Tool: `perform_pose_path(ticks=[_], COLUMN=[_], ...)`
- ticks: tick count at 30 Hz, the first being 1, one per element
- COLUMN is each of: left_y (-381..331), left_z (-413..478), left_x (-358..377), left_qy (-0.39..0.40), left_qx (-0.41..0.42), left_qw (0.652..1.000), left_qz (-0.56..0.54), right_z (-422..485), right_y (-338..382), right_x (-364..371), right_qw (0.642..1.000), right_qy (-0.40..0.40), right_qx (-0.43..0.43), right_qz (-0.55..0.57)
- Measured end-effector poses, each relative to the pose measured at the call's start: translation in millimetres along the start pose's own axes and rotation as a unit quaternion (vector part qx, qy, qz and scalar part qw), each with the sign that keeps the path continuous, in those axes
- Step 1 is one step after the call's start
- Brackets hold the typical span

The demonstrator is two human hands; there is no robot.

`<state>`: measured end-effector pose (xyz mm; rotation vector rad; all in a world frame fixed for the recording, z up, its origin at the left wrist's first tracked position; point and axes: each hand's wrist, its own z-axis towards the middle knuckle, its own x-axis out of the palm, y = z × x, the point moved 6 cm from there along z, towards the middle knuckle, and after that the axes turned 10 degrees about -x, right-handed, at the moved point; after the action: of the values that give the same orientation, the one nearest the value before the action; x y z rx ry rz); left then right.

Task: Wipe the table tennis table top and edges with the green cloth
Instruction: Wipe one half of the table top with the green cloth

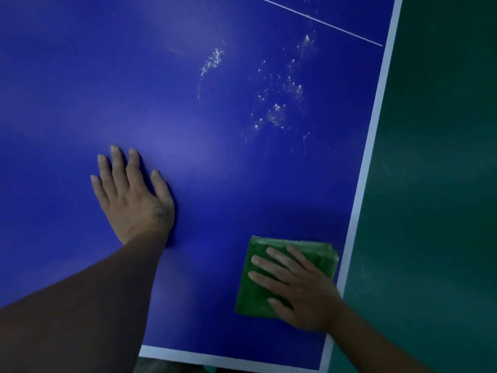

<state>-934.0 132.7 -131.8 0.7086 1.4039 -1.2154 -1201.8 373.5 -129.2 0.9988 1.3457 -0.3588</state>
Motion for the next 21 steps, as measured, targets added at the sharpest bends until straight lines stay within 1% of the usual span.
perform_pose_path(ticks=[2,4,7,8,10,13,16,19,21], left_y=[-0.7,-0.9,-0.7,-1.1,-1.6,-2.0,-2.0,-2.1,-1.4], left_z=[-0.2,0.4,0.9,0.8,0.7,0.7,0.8,1.5,1.4], left_x=[-0.5,-0.4,-0.6,-1.0,-2.0,-2.2,-2.2,-1.8,-1.8], left_qy=[-0.001,-0.002,0.003,0.002,0.000,0.010,0.024,0.038,0.043], left_qx=[0.003,0.002,-0.002,-0.001,-0.001,-0.004,-0.014,-0.021,-0.024], left_qw=[1.000,1.000,1.000,1.000,1.000,1.000,1.000,0.999,0.999], left_qz=[0.000,0.003,0.002,0.001,0.001,0.004,0.004,0.003,0.003], right_z=[10.2,26.4,56.0,65.3,79.2,76.1,56.5,47.2,55.6], right_y=[-38.5,-93.6,-181.7,-200.4,-213.5,-188.8,-129.2,-54.1,-32.6], right_x=[-17.7,-40.8,-81.8,-92.1,-99.6,-88.4,-61.5,-29.3,-20.5], right_qw=[0.999,1.000,0.995,0.991,0.985,0.983,0.990,0.996,0.999], right_qy=[0.003,-0.008,-0.034,-0.047,-0.066,-0.062,-0.044,-0.032,-0.025], right_qx=[-0.035,-0.025,0.081,0.108,0.126,0.129,0.111,0.072,0.035], right_qz=[0.001,-0.013,-0.046,-0.062,-0.094,-0.115,-0.077,-0.042,-0.022])
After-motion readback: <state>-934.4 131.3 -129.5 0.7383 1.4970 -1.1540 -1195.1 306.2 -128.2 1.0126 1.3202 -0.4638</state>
